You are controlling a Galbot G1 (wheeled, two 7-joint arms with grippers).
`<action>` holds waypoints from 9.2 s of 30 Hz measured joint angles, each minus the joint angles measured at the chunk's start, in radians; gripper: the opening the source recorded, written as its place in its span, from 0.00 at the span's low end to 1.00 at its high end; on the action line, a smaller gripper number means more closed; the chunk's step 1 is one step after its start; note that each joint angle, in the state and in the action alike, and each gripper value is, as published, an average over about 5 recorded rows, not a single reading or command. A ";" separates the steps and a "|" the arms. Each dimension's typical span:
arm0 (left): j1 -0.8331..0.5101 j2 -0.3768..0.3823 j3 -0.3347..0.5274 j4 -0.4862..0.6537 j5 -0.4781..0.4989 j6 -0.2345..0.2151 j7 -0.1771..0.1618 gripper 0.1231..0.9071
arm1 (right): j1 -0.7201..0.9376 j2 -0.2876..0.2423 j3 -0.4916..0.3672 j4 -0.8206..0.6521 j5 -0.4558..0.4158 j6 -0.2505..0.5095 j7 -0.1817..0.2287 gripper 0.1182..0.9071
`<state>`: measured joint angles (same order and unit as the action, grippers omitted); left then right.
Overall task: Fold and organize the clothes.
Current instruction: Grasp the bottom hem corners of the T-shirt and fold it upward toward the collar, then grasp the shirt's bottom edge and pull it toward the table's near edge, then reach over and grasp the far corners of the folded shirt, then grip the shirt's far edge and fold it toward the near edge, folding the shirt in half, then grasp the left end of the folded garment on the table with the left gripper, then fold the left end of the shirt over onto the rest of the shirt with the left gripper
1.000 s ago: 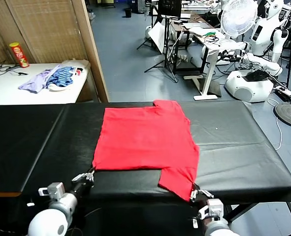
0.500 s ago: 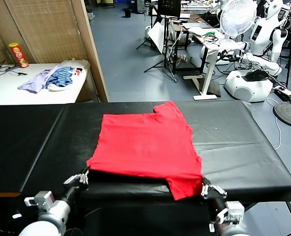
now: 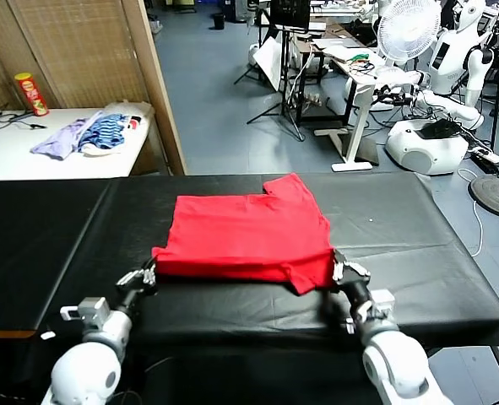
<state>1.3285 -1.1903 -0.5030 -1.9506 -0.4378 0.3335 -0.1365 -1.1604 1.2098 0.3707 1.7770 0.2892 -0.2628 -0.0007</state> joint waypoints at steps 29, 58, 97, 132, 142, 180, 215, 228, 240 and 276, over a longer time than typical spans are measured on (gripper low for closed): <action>0.039 -0.008 -0.013 0.055 -0.134 0.041 0.043 0.62 | -0.224 -0.013 0.063 0.137 -0.023 -0.025 0.008 0.19; 0.339 -0.013 -0.101 -0.205 0.094 0.091 0.024 0.00 | -0.535 -0.030 0.133 0.430 0.040 -0.152 0.038 0.15; -0.500 0.122 0.161 0.319 -0.259 0.349 -0.037 0.86 | 0.557 0.017 -0.216 -0.417 0.174 -0.295 0.113 0.86; -0.631 0.101 0.194 0.532 -0.238 0.299 0.066 0.00 | 0.525 0.055 -0.183 -0.422 0.194 -0.120 0.030 0.01; -0.451 0.168 0.118 0.272 -0.225 0.335 0.038 0.00 | 0.330 -0.081 -0.115 -0.123 0.260 -0.241 0.034 0.01; 0.070 0.124 -0.101 -0.175 -0.083 0.327 0.014 0.83 | -0.069 -0.112 0.066 0.273 0.217 -0.305 0.141 0.85; -0.133 0.019 -0.006 0.136 0.029 0.148 0.009 0.03 | 0.076 0.094 -0.088 -0.069 0.049 -0.132 0.212 0.02; -0.132 0.041 -0.030 0.136 0.021 0.140 0.035 0.69 | 0.010 0.043 -0.032 0.045 0.072 -0.139 0.152 0.75; -0.017 0.018 -0.084 0.068 -0.105 0.156 0.038 0.86 | -0.061 0.028 -0.001 0.169 0.082 -0.133 0.148 0.86; 0.103 0.138 -0.119 -0.071 0.403 0.086 0.046 0.05 | -0.167 0.062 0.041 0.298 0.002 -0.130 0.161 0.86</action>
<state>1.4317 -1.0525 -0.6216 -2.0215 -0.0343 0.4191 -0.0903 -1.3277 1.2721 0.4119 2.0752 0.2915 -0.3923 0.1601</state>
